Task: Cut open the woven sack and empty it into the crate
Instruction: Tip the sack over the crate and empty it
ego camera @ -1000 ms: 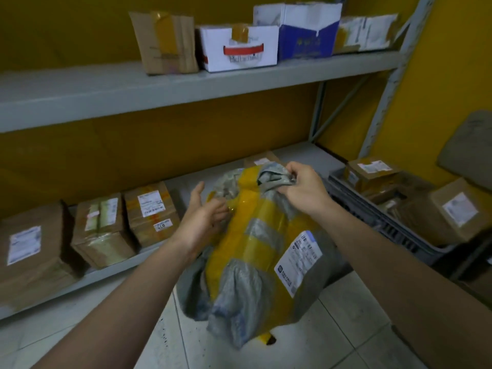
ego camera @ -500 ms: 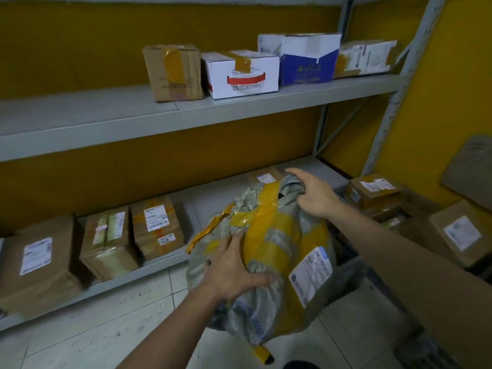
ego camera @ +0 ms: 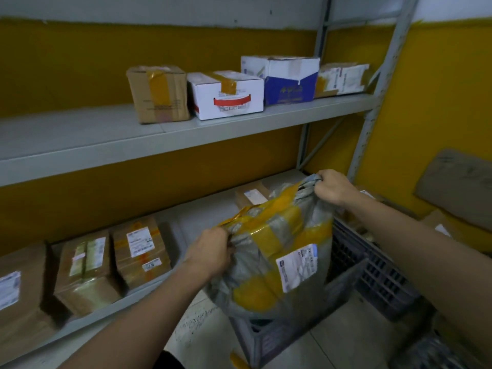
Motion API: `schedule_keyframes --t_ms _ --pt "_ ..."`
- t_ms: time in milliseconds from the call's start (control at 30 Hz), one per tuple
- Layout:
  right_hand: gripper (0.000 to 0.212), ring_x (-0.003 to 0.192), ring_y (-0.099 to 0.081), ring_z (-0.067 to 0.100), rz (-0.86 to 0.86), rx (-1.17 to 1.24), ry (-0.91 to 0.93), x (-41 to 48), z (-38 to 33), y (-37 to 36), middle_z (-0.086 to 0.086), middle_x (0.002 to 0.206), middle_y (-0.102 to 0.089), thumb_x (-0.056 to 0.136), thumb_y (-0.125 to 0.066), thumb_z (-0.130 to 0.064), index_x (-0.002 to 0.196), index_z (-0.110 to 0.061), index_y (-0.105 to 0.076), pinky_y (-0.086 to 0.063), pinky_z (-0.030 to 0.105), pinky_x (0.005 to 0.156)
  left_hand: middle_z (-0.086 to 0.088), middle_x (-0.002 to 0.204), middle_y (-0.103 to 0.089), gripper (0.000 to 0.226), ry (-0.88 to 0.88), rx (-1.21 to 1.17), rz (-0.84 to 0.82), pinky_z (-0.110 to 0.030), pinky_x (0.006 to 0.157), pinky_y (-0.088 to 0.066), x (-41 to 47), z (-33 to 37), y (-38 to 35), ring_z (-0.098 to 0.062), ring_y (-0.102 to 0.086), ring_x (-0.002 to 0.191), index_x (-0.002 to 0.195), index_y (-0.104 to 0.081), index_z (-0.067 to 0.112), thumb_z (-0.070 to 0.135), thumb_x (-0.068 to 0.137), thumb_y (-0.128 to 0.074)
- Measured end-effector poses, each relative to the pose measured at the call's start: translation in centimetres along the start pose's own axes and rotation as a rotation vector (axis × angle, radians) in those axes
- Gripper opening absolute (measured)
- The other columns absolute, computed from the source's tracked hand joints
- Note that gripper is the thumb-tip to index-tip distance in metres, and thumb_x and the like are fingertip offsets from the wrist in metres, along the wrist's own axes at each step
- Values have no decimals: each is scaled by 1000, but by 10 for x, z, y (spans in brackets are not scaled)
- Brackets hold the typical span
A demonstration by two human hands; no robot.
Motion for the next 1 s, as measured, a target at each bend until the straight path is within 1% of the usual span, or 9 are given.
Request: schedule_keyframes --t_ms 33,133,300,367,533,700,800,833,1000 --pt "14 77 -52 23 -6 -11 20 1 0 6 1 84 -54 90 -52 -20 100 -10 -53 -44 34 57 -11 109 -69 13 -11 -32 6 -39 81 -51 7 1 6 -31 -65 103 103 -64 17 25 94 -59" --pt "28 79 -60 23 16 -55 91 -2 0 31 2 80 -61 81 -73 -38 85 -13 -62 -47 35 60 -9 94 -67 7 -21 -149 -1 -35 72 -48 27 6 27 -30 -65 93 88 -61 16 20 94 -60" --pt "32 69 -57 24 259 -57 243 6 -4 97 2 67 -54 87 -70 -36 66 -20 -52 -31 28 49 -2 84 -68 10 -141 -288 275 -40 70 -57 49 19 99 -21 -66 79 88 -67 15 23 94 -64" --pt "29 67 -53 21 349 -48 307 6 -5 119 1 68 -53 86 -71 -34 68 -20 -52 -32 27 51 2 83 -66 11 -170 -342 303 -40 69 -58 53 26 118 -18 -64 78 88 -69 16 27 92 -68" --pt "26 71 -56 24 261 -275 357 9 -1 127 0 71 -56 89 -69 -33 73 -20 -52 -36 33 59 0 90 -65 16 -198 -256 239 -43 78 -57 67 38 132 -20 -64 86 97 -62 17 32 98 -58" --pt "21 81 -58 32 587 -189 412 0 -19 175 13 89 -63 91 -66 -31 95 -14 -55 -45 38 65 -2 94 -58 11 -234 -218 308 -35 72 -45 86 50 171 -21 -58 88 103 -51 19 29 102 -49" --pt "23 91 -59 35 434 -329 326 8 -20 176 17 104 -65 91 -67 -24 108 -14 -56 -44 36 73 -8 102 -59 14 -258 -74 88 -37 81 -47 94 64 168 -24 -59 97 110 -53 16 26 102 -50" --pt "25 99 -60 37 389 -374 318 8 -19 175 18 111 -65 91 -67 -22 113 -13 -59 -45 37 78 -9 102 -60 13 -255 -53 93 -37 80 -47 95 67 168 -24 -58 95 109 -53 16 27 102 -49" --pt "24 110 -60 37 726 -257 407 -14 -29 210 14 121 -67 93 -60 -21 116 -16 -66 -49 42 91 -6 95 -56 14 -258 -22 468 -40 69 -46 98 75 207 -24 -54 84 103 -47 17 31 102 -49"
Point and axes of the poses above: each hand's wrist, its own x-axis towards the middle knuckle, its own y-axis out of the back of the hand, z = x × y, the point moved 5 cm from there along x, towards the middle knuckle
